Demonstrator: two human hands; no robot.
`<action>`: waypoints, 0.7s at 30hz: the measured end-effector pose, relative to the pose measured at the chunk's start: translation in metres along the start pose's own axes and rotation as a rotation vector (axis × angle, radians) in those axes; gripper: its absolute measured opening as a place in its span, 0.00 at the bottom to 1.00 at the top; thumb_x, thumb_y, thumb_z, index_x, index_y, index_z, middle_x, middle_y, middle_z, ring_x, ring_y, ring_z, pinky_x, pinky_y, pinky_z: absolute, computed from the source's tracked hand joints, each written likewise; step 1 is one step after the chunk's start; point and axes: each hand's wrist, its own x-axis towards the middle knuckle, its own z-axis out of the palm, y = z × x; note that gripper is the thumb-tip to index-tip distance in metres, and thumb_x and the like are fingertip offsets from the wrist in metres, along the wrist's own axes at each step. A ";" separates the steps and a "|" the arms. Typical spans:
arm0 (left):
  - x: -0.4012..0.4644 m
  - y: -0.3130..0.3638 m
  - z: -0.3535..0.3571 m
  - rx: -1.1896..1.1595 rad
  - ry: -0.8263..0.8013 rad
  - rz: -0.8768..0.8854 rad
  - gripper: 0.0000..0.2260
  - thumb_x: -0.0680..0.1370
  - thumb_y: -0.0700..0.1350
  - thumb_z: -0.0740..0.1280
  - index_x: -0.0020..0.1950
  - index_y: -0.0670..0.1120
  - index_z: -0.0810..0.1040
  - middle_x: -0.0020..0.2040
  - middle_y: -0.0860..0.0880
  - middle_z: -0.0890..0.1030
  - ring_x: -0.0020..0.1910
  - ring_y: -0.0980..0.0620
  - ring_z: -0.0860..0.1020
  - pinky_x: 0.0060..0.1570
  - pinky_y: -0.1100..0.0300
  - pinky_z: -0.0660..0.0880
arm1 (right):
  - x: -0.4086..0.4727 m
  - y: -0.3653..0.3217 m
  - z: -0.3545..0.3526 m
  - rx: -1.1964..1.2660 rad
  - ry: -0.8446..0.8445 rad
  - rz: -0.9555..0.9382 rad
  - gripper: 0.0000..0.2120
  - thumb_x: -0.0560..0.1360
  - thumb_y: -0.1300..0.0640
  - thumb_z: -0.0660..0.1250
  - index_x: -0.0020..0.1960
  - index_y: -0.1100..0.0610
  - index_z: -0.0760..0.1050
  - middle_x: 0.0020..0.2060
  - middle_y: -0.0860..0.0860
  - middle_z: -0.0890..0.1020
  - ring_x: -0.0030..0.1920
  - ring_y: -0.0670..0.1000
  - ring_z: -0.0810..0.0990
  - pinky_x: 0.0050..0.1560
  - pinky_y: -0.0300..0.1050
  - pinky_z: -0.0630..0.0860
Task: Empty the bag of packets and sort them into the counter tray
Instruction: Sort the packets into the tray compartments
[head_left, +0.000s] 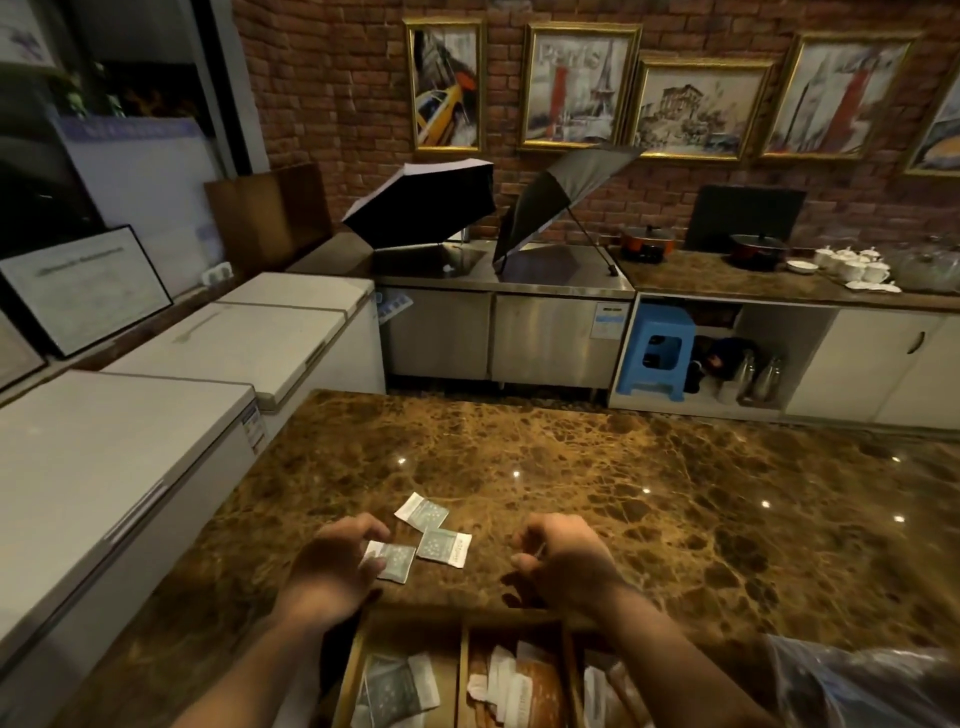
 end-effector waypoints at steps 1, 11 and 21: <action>0.004 -0.002 0.002 0.017 -0.002 0.018 0.11 0.74 0.44 0.72 0.55 0.55 0.80 0.48 0.54 0.78 0.52 0.50 0.79 0.47 0.59 0.70 | 0.006 -0.007 0.005 -0.008 -0.015 0.007 0.05 0.75 0.52 0.69 0.51 0.46 0.80 0.51 0.47 0.83 0.53 0.50 0.81 0.53 0.45 0.79; 0.033 -0.039 0.024 0.134 -0.070 0.300 0.24 0.65 0.50 0.79 0.59 0.56 0.79 0.55 0.54 0.83 0.57 0.49 0.80 0.56 0.51 0.74 | 0.061 -0.051 0.068 -0.158 -0.043 -0.092 0.12 0.76 0.51 0.68 0.59 0.49 0.78 0.58 0.49 0.82 0.61 0.54 0.79 0.58 0.48 0.74; 0.023 -0.039 0.014 -0.135 0.056 0.139 0.13 0.65 0.42 0.76 0.42 0.55 0.77 0.39 0.58 0.78 0.38 0.58 0.76 0.39 0.58 0.74 | 0.067 -0.057 0.082 0.044 0.029 0.030 0.10 0.69 0.65 0.68 0.36 0.51 0.75 0.43 0.47 0.82 0.46 0.50 0.81 0.51 0.47 0.79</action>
